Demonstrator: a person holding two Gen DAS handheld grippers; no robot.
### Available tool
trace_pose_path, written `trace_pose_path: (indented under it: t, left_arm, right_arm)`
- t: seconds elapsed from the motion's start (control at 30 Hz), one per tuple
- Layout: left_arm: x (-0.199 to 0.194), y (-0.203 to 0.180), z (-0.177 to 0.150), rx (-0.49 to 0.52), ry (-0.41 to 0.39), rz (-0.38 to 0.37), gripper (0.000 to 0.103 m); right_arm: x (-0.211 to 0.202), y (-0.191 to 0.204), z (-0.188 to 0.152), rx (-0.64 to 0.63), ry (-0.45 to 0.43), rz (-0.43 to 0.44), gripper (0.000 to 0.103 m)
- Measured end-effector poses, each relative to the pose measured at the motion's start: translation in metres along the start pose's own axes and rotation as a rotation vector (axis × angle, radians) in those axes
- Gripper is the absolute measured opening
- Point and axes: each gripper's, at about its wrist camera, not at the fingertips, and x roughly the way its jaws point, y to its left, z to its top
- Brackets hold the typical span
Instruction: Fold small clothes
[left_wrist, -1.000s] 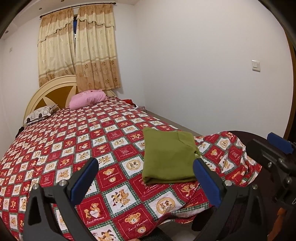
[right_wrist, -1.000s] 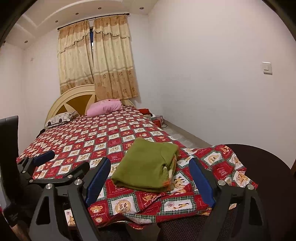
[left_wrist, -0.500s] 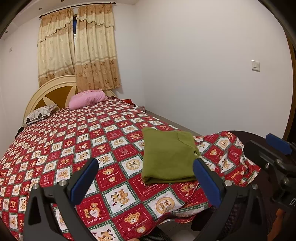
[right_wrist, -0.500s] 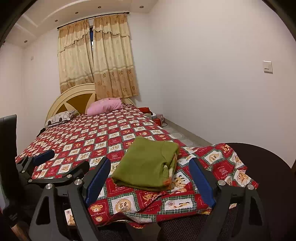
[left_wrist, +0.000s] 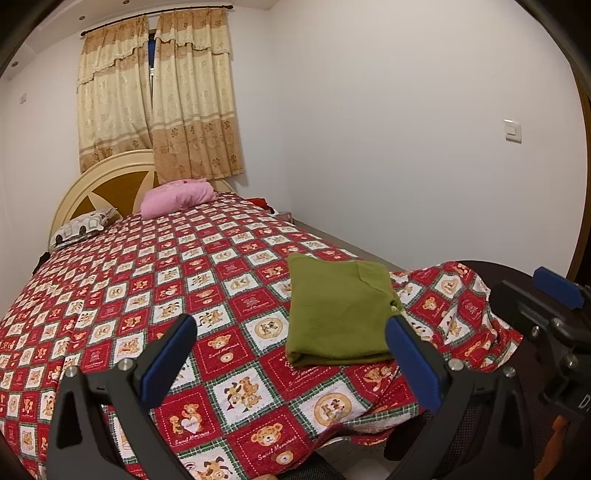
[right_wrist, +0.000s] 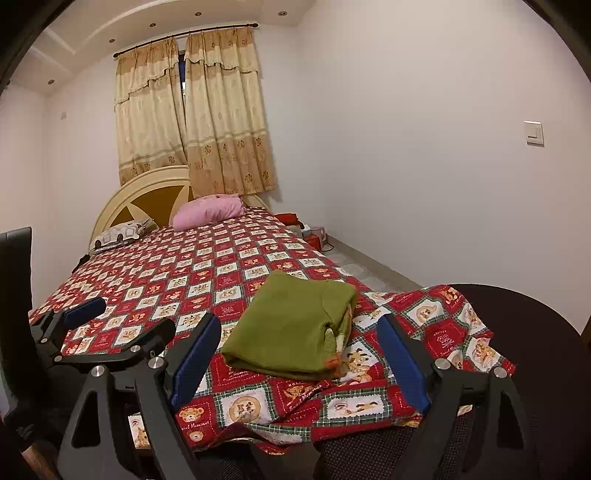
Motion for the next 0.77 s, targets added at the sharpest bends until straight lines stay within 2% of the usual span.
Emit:
trace_pose_path:
  t: [0.27,0.57,0.77]
  left_arm:
    - [0.0003,-0.0011,-0.0005,0.001,0.002,-0.001,0.103]
    - [0.0074,0.0048,-0.0001,-0.036,0.045,-0.036,0.103]
    - [0.0081,0.0047,-0.0001,-0.027,0.041,-0.017,0.103]
  right_arm:
    - [0.0004,0.0007,-0.0005,-0.001,0.004,-0.001,0.087]
    - [0.0008,0.0005,-0.0012,0.0,0.007,0.001,0.087]
    - [0.002,-0.001,-0.0015,0.004,0.01,-0.002,0.087]
